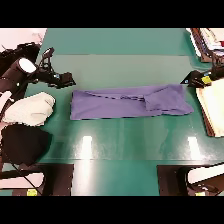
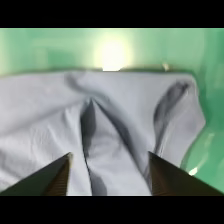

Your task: Fold the shirts.

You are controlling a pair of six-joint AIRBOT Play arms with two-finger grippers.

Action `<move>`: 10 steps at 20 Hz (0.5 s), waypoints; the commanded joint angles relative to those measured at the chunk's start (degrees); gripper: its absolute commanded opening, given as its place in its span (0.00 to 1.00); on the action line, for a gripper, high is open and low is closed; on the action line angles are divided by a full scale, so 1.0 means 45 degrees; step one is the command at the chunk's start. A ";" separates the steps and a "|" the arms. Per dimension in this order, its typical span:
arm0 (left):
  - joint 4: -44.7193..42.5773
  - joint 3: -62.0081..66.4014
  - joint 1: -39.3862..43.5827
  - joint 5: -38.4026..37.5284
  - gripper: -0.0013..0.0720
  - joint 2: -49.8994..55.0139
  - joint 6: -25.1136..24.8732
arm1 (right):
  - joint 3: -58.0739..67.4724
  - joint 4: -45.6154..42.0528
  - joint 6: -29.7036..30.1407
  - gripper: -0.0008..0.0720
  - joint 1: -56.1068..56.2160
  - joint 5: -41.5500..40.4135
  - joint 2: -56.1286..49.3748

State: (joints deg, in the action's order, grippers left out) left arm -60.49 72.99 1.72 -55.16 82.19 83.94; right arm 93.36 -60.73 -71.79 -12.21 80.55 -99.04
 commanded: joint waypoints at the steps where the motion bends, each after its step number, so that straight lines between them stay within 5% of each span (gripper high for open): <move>1: 0.0816 0.0442 0.0029 -0.0743 0.05 0.0083 -0.0301 | -0.0661 0.0461 0.0432 0.83 -0.1287 0.0806 -0.0296; 5: 0.0967 0.0442 0.1103 -0.0525 0.05 0.0097 -0.0325 | -0.2613 0.1991 0.2093 0.83 -0.2501 0.0209 -0.0325; 10: 0.0971 0.0442 0.2992 0.0539 0.05 0.0146 0.0214 | -0.2317 0.2662 0.2302 0.82 -0.2176 0.0908 -0.1744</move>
State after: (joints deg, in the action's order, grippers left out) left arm -56.40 74.89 11.00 -55.13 82.67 83.46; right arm 82.56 -50.83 -62.94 -22.48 82.59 -103.59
